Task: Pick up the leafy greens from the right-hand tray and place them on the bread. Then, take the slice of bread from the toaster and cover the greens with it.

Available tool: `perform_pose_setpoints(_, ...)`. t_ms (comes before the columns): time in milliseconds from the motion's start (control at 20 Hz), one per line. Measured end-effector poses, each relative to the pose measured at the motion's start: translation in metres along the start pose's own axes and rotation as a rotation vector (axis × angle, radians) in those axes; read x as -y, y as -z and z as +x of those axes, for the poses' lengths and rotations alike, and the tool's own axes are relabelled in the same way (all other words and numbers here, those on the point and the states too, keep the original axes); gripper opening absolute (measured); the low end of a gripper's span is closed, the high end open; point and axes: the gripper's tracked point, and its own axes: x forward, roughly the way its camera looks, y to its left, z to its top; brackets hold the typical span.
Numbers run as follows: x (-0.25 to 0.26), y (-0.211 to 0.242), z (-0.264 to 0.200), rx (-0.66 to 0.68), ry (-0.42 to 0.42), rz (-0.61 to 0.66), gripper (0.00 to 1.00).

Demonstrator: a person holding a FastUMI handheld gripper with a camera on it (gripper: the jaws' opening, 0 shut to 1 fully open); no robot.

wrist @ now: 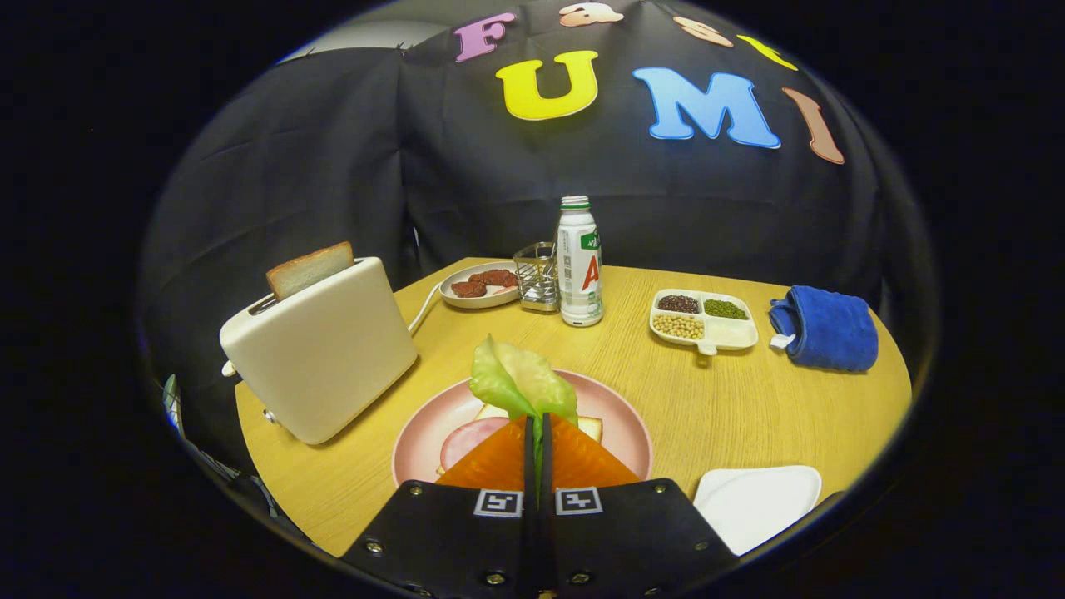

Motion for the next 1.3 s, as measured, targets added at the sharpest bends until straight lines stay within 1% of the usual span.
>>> perform_pose_setpoints(200,-0.005,0.006,0.012,-0.026,0.014,0.001,0.01)
perform_pose_setpoints(350,-0.002,0.013,0.018,-0.056,0.049,0.0,0.01)
perform_pose_setpoints(600,-0.005,0.011,0.018,-0.055,0.059,0.011,0.01)
perform_pose_setpoints(650,-0.007,0.013,0.021,-0.055,0.054,0.012,0.09)
perform_pose_setpoints(700,-0.01,0.013,0.019,-0.057,0.047,0.014,0.13)
perform_pose_setpoints(750,-0.01,0.013,0.019,-0.06,0.05,0.014,0.15)
perform_pose_setpoints(800,-0.01,0.013,0.019,-0.058,0.048,0.012,0.15)
perform_pose_setpoints(850,-0.011,0.013,0.019,-0.059,0.052,0.008,0.21)
perform_pose_setpoints(900,-0.011,0.012,0.019,-0.058,0.052,0.007,0.23)
perform_pose_setpoints(1000,-0.014,0.012,0.017,-0.058,0.045,0.014,0.23)
perform_pose_setpoints(1100,-0.015,0.011,0.018,-0.059,0.044,0.02,0.32)
perform_pose_setpoints(1150,-0.015,0.011,0.017,-0.058,0.05,0.021,0.35)
perform_pose_setpoints(1200,-0.019,0.008,0.015,-0.047,0.04,0.024,0.35)
perform_pose_setpoints(1250,-0.023,0.004,0.012,-0.038,0.038,0.025,0.48)
perform_pose_setpoints(1300,-0.026,-0.002,0.009,-0.024,0.046,0.023,0.59)
